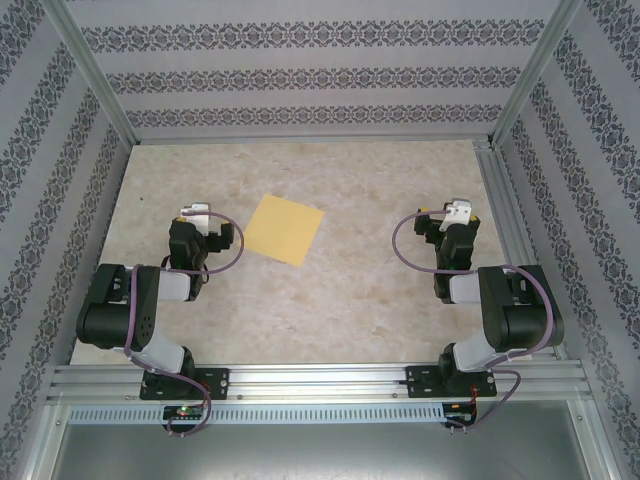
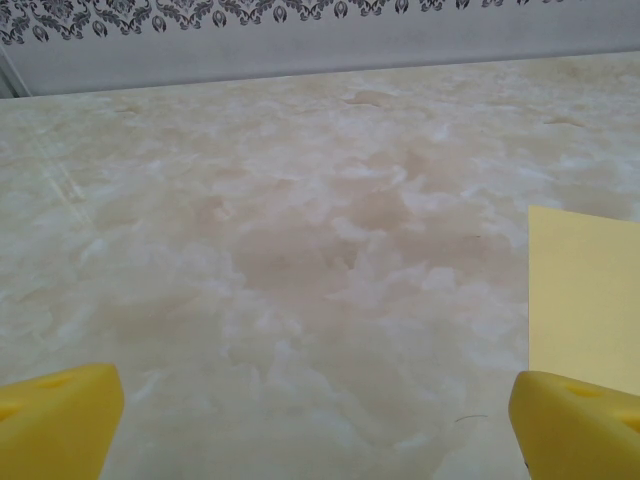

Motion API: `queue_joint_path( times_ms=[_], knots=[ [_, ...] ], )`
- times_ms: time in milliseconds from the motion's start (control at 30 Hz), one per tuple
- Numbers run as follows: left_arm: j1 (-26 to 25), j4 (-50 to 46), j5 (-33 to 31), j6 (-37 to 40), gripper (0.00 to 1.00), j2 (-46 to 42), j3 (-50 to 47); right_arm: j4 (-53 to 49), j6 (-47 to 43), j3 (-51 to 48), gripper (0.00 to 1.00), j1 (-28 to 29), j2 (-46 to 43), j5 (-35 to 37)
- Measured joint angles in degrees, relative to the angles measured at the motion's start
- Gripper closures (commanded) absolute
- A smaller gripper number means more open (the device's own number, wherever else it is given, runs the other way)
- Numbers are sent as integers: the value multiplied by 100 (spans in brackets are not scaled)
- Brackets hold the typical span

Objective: Fold a paper plane with a square sheet of paper (pick it up from the middle)
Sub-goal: Move the square sheet of paper to the center of the table.

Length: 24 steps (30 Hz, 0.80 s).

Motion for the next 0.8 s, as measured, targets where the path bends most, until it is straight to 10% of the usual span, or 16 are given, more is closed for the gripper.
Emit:
queue_joint_path(
  times_ms=[500,800],
  knots=[
    [0,-649,-37,-2,0,-101,299,13,0,-195,2,-33,-310,4],
    [0,-2616,-50,-479,0,-1032,1506,-2177,400,573,2,369,-1934,595]
  ],
)
